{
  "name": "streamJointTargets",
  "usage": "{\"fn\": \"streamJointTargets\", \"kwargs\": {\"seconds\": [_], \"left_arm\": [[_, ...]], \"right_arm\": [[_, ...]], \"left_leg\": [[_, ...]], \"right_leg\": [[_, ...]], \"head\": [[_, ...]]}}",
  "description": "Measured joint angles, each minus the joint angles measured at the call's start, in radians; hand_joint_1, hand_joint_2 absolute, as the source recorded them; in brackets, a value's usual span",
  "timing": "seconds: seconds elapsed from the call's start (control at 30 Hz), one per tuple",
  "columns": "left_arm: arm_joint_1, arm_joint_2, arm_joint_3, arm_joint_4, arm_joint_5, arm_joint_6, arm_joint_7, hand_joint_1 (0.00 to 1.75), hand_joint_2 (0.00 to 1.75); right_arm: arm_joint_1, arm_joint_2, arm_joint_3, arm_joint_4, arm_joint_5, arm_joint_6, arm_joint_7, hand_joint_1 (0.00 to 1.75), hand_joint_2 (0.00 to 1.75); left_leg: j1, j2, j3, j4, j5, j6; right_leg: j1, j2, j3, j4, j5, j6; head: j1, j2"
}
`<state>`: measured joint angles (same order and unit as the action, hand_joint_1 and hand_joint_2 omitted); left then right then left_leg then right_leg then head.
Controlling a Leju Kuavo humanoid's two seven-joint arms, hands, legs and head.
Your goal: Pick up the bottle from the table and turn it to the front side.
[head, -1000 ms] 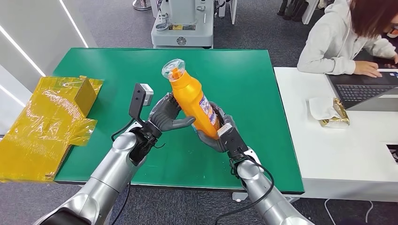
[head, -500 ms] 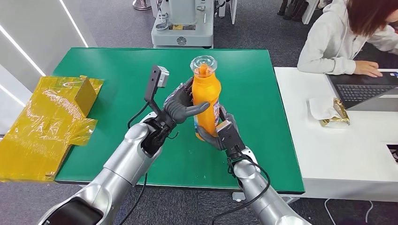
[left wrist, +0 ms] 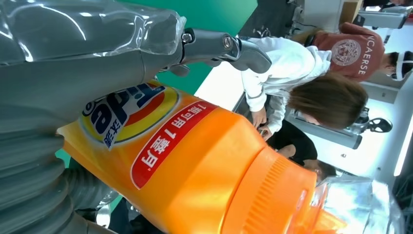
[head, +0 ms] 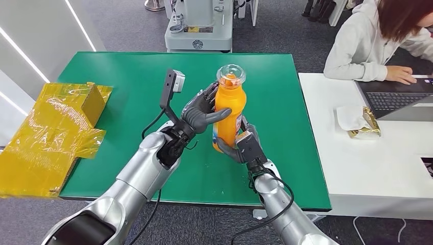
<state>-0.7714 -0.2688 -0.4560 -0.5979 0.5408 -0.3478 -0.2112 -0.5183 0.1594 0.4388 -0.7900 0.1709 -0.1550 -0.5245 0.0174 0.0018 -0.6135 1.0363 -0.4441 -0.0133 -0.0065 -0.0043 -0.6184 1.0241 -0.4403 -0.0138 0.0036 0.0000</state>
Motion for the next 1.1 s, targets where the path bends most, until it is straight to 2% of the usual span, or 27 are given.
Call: {"fn": "streamJointTargets", "kwargs": {"seconds": [0.23,0.47,0.63,0.77,0.87,0.97,1.1], "left_arm": [[-0.003,-0.006,-0.001,0.011,0.004,0.007,0.005,0.0,1.75],[-0.014,-0.014,-0.062,0.013,-0.137,0.121,-0.101,0.0,1.75],[-0.03,-0.014,-0.113,0.013,-0.318,0.271,-0.194,0.0,1.75],[-0.03,-0.002,-0.14,0.013,-0.516,0.45,-0.263,0.0,1.75],[-0.023,0.01,-0.141,0.013,-0.602,0.539,-0.29,0.0,1.75],[-0.017,0.015,-0.141,0.013,-0.627,0.582,-0.295,0.0,1.75],[-0.016,0.016,-0.141,0.013,-0.628,0.585,-0.295,0.0,1.75]], "right_arm": [[0.004,0.003,-0.013,0.005,0.01,-0.002,0.0,1.75,1.75],[0.005,0.013,-0.024,0.006,0.02,-0.008,0.017,1.75,1.75],[0.014,0.017,-0.031,0.005,0.035,0.016,0.034,1.75,1.75],[0.024,0.017,-0.033,0.005,0.012,0.082,0.033,1.75,1.75],[0.031,0.017,-0.034,0.007,-0.023,0.135,0.03,1.75,1.75],[0.032,0.017,-0.035,0.009,-0.048,0.175,0.029,1.75,1.75],[0.032,0.017,-0.035,0.009,-0.05,0.177,0.029,1.75,1.75]], "left_leg": [[0.0,0.0,0.0,0.0,0.0,0.0],[0.0,0.0,0.0,0.0,0.0,0.0],[0.0,0.0,0.0,0.0,0.0,0.0],[0.0,0.0,0.0,0.0,0.0,0.0],[0.0,-0.001,-0.001,0.0,0.0,0.0],[0.0,-0.001,-0.001,-0.001,0.0,0.0],[0.0,-0.001,-0.001,-0.001,0.0,0.0]], "right_leg": [[0.0,0.0,0.0,0.0,0.0,0.0],[0.0,0.0,0.0,0.0,0.0,0.0],[0.0,0.0,0.0,0.0,0.0,0.0],[0.0,0.0,0.0,0.0,0.0,0.0],[0.0,-0.001,0.0,0.0,0.0,0.0],[0.0,-0.001,0.0,0.0,0.0,0.0],[0.0,-0.001,0.0,0.0,0.0,0.0]], "head": [[0.0,0.0],[0.0,0.0],[0.0,0.0],[0.0,0.0],[0.0,0.0],[0.0,0.0],[0.0,0.0]]}}
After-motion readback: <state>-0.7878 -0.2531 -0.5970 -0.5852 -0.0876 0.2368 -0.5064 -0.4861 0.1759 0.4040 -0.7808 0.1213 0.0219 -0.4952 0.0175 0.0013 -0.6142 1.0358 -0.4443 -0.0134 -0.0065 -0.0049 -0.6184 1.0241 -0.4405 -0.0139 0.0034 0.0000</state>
